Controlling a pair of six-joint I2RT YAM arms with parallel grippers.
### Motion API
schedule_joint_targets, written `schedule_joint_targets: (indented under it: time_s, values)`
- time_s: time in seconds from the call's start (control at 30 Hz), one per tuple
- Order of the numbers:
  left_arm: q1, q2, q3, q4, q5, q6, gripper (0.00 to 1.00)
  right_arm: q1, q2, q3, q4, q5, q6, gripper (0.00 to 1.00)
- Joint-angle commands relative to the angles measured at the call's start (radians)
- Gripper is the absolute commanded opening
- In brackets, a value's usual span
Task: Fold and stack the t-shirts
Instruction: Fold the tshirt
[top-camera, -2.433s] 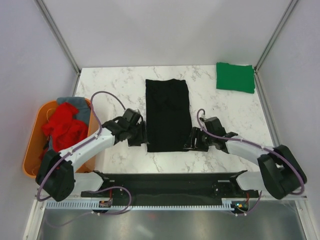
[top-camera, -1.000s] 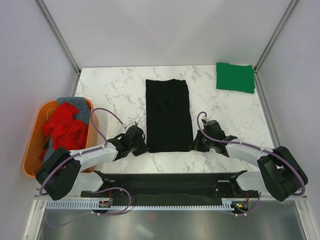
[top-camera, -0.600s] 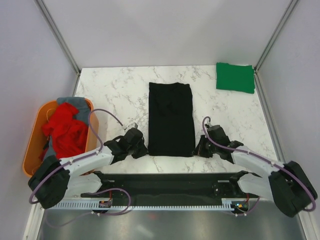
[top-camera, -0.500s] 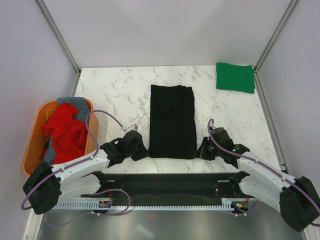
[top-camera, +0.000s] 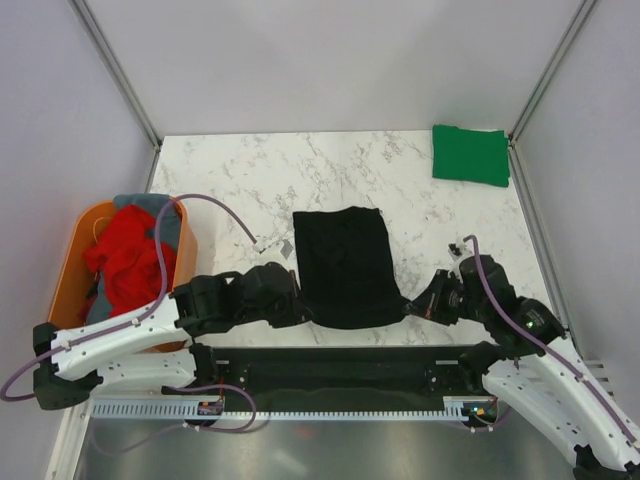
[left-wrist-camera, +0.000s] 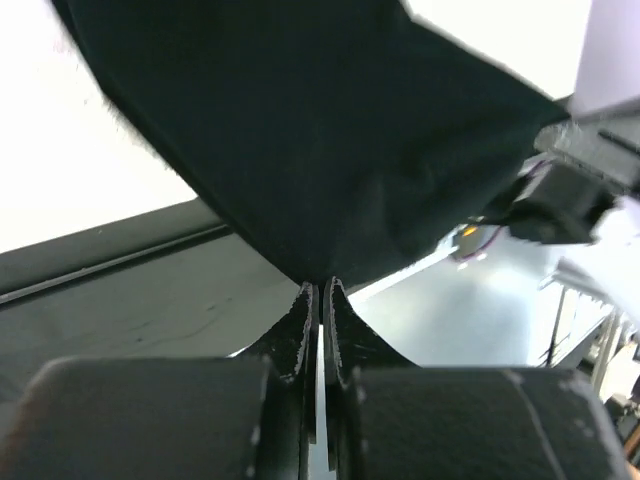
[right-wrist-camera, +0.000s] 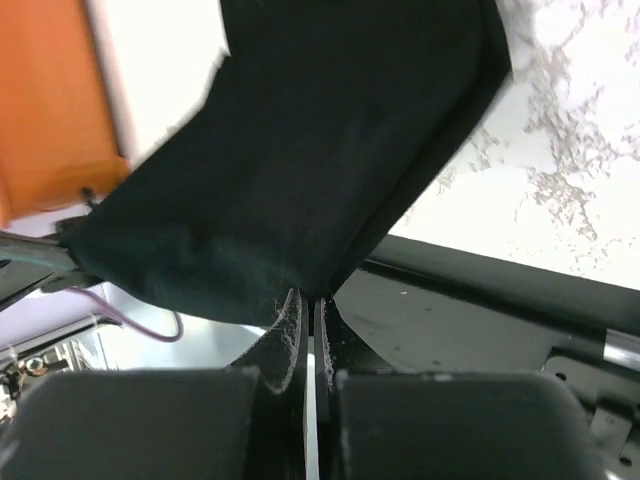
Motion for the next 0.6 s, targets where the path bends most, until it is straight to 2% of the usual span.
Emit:
schedule_joint_targets:
  time_s: [0.0, 0.2, 0.37, 0.57]
  values:
    - [-0.012, 0.051, 0.155, -0.12, -0.131, -0.018, 0.02, 0.003, 0.048, 0.193, -0.093, 0.061, -0.02, 0.0]
    - [0.024, 0.101, 0.263, -0.183, -0.243, 0.016, 0.02, 0.003, 0.269, 0.373, -0.104, 0.197, -0.137, 0.0]
    - [0.138, 0.109, 0.255, -0.177, -0.217, 0.051, 0.02, 0.003, 0.434, 0.464, -0.061, 0.268, -0.191, 0.0]
    - [0.308, 0.163, 0.258, -0.114, -0.135, 0.184, 0.02, -0.008, 0.611, 0.563, -0.001, 0.302, -0.254, 0.0]
